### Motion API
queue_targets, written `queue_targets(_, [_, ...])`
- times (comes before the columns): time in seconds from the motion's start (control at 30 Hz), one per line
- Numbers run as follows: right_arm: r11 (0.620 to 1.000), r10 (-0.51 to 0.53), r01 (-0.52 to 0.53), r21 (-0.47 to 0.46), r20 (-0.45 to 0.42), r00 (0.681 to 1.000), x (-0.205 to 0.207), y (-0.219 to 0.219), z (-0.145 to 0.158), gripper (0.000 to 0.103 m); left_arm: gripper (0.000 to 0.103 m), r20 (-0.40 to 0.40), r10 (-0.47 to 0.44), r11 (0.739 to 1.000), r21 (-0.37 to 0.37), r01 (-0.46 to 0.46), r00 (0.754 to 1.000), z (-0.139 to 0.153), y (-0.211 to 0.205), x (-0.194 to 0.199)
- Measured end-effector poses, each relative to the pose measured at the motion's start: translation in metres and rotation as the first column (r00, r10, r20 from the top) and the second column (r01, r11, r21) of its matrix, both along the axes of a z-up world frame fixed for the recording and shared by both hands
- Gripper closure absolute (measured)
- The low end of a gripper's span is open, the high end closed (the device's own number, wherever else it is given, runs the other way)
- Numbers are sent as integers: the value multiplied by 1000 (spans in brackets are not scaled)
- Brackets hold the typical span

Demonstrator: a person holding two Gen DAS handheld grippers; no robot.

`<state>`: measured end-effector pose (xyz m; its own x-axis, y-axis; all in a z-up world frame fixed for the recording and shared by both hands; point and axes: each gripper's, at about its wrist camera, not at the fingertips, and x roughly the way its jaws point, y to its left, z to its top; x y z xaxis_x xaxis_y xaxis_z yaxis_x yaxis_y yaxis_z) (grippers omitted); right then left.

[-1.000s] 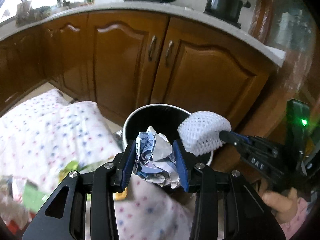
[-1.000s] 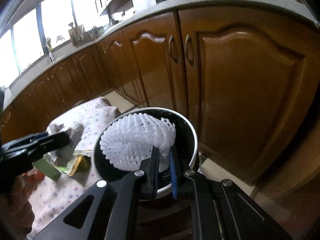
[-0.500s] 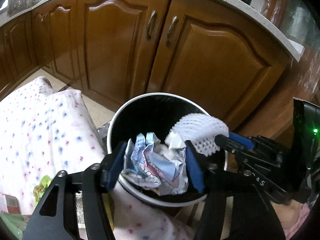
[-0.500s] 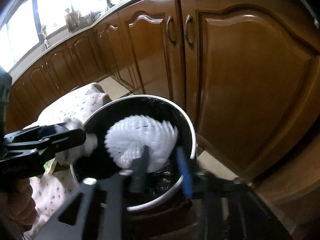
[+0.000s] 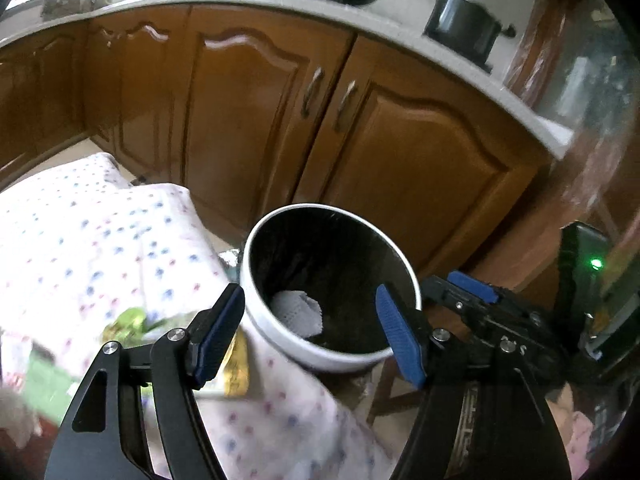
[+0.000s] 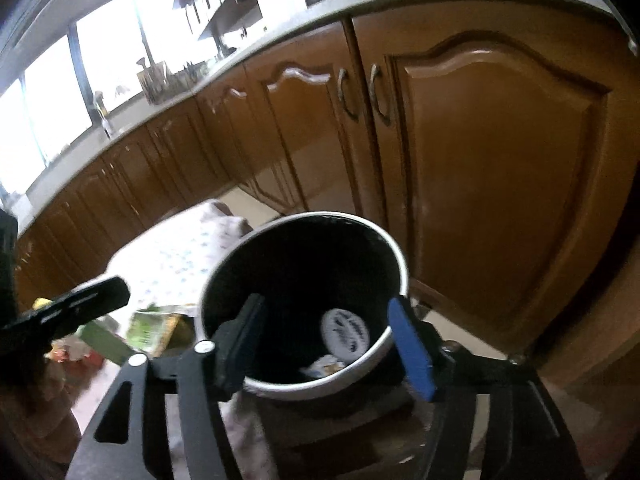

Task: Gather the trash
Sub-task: 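Grasp green milk carton with left tool while right tool grasps green juice pouch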

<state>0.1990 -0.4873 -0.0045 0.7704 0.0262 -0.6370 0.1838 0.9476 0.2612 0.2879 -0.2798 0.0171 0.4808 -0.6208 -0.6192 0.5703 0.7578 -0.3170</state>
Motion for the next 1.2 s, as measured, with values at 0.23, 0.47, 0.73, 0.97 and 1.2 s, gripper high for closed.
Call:
queue_targets(0.23, [997, 34, -39, 61, 81, 996, -23, 36, 8, 29, 25, 80, 67, 998, -24, -65, 995, 10, 59, -52])
queue_targets(0.47, [989, 93, -103, 104, 93, 991, -28, 76, 0, 25, 25, 95, 187, 982, -1, -188, 978, -5, 121, -77])
queue_targets(0.73, [980, 151, -157, 123, 57, 987, -19, 108, -16, 25, 24, 53, 263, 964, 17, -264, 963, -28, 158, -76])
queue_targets(0.97, [975, 186, -190, 118, 49, 981, -7, 119, -21, 25, 24, 54, 268, 963, 29, -269, 962, -32, 159, -70])
queue_targets(1.2, [941, 338, -337, -35, 24, 941, 33, 135, -13, 27, 24, 43, 266, 962, 58, -268, 963, -33, 150, -42])
